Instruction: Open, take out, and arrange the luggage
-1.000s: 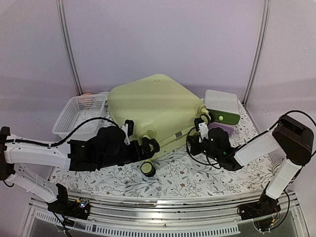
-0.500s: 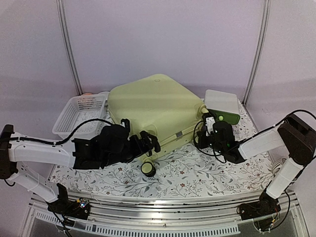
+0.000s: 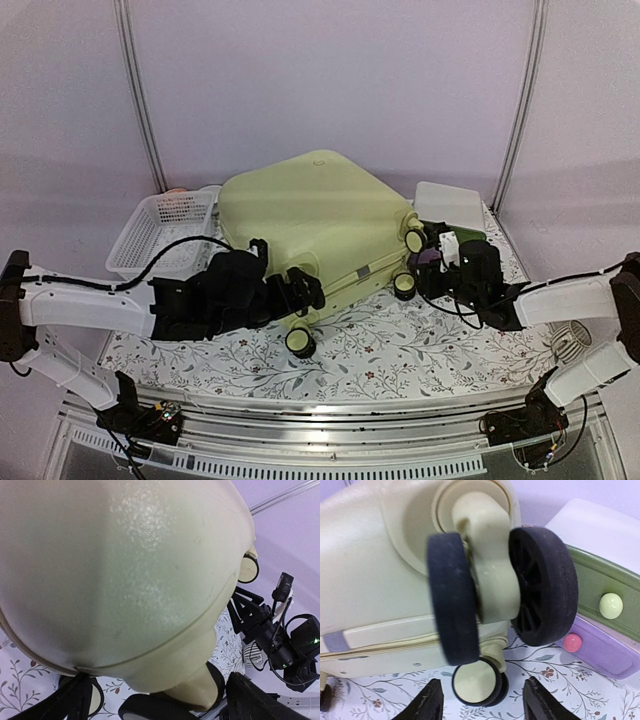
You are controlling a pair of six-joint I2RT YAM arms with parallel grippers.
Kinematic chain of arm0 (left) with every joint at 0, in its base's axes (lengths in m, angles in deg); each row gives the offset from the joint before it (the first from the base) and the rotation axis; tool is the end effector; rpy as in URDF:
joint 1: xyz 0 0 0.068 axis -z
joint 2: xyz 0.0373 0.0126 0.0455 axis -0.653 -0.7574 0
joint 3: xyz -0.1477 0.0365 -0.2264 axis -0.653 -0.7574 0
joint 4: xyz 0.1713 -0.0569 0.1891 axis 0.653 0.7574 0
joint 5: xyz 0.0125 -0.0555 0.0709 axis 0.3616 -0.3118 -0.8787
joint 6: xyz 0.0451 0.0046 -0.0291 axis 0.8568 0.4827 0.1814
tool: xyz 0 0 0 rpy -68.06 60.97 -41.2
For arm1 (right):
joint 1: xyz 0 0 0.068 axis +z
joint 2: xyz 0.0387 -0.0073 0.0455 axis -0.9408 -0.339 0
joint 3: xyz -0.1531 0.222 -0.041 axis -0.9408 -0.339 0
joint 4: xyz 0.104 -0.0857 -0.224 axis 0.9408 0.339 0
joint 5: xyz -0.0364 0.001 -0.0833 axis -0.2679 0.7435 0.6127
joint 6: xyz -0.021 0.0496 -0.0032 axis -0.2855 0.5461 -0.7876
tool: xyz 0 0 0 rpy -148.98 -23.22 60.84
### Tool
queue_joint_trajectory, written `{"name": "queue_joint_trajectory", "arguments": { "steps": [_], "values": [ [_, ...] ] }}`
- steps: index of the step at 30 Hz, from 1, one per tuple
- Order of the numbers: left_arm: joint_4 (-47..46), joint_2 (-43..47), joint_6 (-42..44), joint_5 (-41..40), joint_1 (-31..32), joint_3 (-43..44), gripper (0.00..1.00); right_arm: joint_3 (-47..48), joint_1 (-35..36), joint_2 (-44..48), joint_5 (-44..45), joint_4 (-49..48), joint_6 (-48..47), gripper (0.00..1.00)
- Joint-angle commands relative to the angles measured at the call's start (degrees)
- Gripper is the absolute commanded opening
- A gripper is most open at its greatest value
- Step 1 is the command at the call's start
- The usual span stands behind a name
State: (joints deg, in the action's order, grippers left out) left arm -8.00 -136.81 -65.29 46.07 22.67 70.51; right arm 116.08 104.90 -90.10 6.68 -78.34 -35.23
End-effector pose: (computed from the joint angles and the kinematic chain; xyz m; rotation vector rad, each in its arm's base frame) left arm 0.1446 -0.2600 0.2415 -0.2887 2.1875 -0.9700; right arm 0.2355 0.1546 0.1804 -0.3159 1.9585 0.2975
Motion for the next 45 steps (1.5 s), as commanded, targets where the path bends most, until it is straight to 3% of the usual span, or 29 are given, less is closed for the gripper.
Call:
{"name": "queue_joint_trajectory", "arguments": {
  "steps": [1, 5, 9, 11, 20, 27, 34, 45],
  "values": [
    [-1.6, -0.1, 3.9, -3.0, -4.0, -0.1, 0.96, -1.2, -0.2, 6.6, -6.7, 2.2, -3.2, 0.61],
    [-2.1, 1.9, 7.2, -1.8, -5.3, -1.2, 0.95, 0.4, -0.3, 11.7, -7.7, 6.7, -4.1, 0.72],
    [0.5, 4.1, 9.0, -1.9, -6.3, -1.5, 0.96, 5.4, -2.4, 15.3, -13.3, 12.6, -3.8, 0.94],
    [1.3, 5.6, 9.5, -1.5, -6.9, -2.2, 0.97, 9.7, -4.0, 14.7, -15.3, 16.8, -3.1, 1.0],
    [6.1, 11.5, 10.9, 1.0, -9.9, -5.0, 0.98, 27.3, -7.0, 3.6, -11.7, 35.8, -6.2, 0.99],
    [6.2, 14.3, 16.3, 13.7, -17.0, -5.5, 0.98, 33.4, -11.3, -2.0, -17.2, 43.0, -5.5, 1.0],
    [3.9, 16.5, 18.3, 22.1, -24.7, -7.1, 0.98, 36.7, -11.9, -6.6, -21.2, 46.7, -8.2, 0.86],
    [1.6, 11.2, 21.9, 33.1, -35.9, -2.8, 0.98, 38.1, -11.5, -7.1, -28.0, 48.0, -11.5, 0.59]
  ]
}}
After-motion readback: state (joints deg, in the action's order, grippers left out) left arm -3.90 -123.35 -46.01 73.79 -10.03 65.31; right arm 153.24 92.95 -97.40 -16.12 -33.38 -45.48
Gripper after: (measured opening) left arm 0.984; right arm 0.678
